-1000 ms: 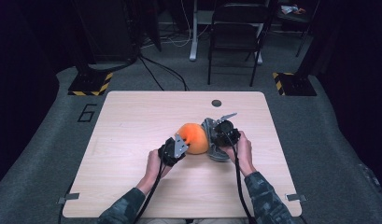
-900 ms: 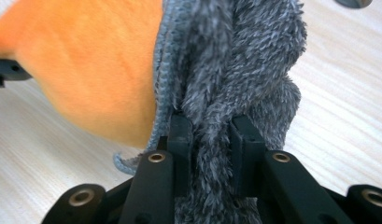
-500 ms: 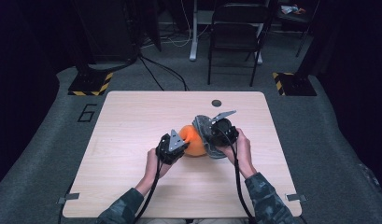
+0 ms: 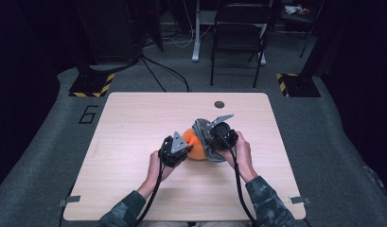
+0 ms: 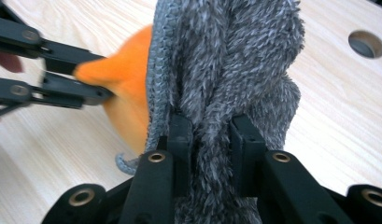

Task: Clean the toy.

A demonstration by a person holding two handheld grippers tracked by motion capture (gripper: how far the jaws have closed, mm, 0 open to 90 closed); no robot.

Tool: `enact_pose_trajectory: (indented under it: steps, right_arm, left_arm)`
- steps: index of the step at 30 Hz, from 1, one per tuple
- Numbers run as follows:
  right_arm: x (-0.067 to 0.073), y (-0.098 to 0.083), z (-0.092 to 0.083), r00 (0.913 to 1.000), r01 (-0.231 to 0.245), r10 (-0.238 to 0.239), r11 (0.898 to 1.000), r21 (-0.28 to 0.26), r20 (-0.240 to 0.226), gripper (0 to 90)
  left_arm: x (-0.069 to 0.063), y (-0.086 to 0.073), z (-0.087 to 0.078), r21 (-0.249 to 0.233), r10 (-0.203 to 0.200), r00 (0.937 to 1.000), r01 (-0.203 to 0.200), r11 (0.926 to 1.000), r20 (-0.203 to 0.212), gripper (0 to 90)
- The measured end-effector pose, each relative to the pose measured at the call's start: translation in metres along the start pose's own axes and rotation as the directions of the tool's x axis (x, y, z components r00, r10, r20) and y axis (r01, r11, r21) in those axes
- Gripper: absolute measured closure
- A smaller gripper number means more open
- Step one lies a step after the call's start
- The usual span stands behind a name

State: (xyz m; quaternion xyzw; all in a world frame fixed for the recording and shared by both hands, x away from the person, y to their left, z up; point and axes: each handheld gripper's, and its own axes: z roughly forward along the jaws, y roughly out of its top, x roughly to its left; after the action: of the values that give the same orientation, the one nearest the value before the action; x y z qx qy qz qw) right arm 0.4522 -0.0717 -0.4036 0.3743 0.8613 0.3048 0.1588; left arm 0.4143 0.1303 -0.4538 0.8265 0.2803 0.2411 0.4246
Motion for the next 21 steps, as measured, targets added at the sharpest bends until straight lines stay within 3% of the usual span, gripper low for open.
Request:
enact_pose_trajectory:
  steps: [9,16,18,21]
  right_arm:
    - [-0.03,-0.018,0.018,0.9963,-0.084,0.083,0.994,0.077,0.023,73.0]
    - [-0.047,-0.035,0.041,0.9879,-0.15,0.142,0.977,0.153,0.062,73.0]
    - [-0.049,-0.036,0.042,0.9864,-0.161,0.154,0.975,0.156,0.057,73.0]
    - [-0.048,-0.031,0.033,0.9882,-0.147,0.14,0.98,0.131,0.061,73.0]
  left_arm:
    - [0.002,-0.001,0.0,0.001,-0.002,1.0,0.002,1.0,0.006,80.0]
    - [0.003,-0.002,0.0,-0.002,-0.006,1.0,0.006,1.0,0.008,79.8]
    - [0.004,-0.002,0.0,-0.002,-0.003,1.0,0.003,1.0,0.005,79.6]
    - [0.005,-0.002,-0.001,-0.004,-0.009,0.9999,0.009,0.9999,0.005,79.4]
